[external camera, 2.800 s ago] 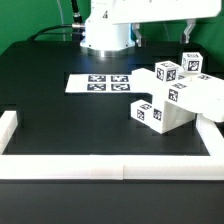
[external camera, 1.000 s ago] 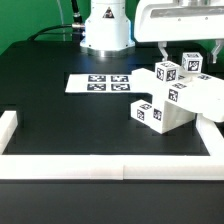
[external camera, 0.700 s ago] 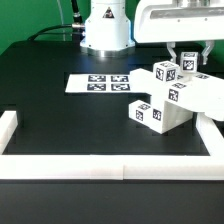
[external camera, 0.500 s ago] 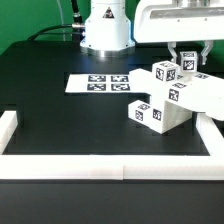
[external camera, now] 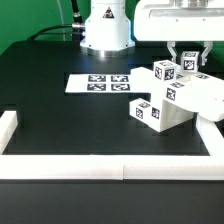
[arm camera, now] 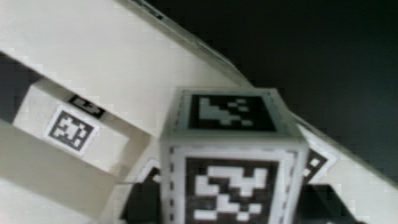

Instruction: Assemble chair

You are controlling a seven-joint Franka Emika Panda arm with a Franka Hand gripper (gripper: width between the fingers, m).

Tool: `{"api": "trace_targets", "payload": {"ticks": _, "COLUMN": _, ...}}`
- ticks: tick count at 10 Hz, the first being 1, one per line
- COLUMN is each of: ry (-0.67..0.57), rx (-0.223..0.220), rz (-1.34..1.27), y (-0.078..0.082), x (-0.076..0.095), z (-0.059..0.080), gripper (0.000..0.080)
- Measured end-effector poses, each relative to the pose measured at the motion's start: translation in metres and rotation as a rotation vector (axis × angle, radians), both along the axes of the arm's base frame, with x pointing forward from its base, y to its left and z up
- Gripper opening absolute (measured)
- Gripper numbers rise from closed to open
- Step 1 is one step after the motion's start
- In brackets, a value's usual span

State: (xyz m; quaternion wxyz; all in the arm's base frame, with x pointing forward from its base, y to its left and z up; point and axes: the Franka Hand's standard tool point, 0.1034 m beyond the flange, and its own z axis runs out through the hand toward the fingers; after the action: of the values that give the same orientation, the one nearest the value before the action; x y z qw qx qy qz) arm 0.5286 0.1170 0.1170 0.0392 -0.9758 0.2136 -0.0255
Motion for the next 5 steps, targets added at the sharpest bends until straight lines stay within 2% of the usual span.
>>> {"api": "trace_targets", "payload": {"ticks": 5, "ry": 0.021, "rx": 0.027, "rz": -0.287, "y": 0.0023, "x": -0.0005, "z": -0.0001, "gripper": 0.0287}}
